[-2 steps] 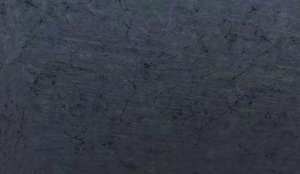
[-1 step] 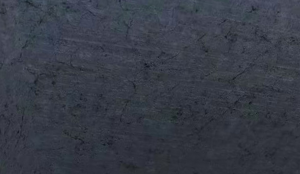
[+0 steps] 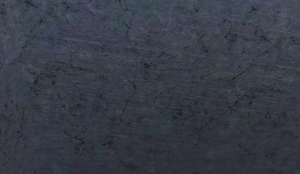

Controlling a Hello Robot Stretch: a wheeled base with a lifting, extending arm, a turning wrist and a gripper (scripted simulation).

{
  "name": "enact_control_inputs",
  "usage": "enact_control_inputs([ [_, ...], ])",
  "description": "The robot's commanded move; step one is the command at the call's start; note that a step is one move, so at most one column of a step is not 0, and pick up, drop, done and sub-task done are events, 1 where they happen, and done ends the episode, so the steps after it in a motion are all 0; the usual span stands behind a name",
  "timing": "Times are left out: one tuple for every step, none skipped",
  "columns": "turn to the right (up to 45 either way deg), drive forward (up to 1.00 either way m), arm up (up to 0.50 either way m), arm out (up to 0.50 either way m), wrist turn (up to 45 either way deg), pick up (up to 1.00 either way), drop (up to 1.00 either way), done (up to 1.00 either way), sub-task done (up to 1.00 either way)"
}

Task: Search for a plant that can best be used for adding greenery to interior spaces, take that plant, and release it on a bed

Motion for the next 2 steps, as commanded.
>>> enact_control_inputs([
  [0.0,0.0,-0.46,0.0,0.0,0.0,0.0,0.0,0.0],
  [0.0,0.0,-0.32,0.0,0.0,0.0,0.0,0.0,0.0],
])
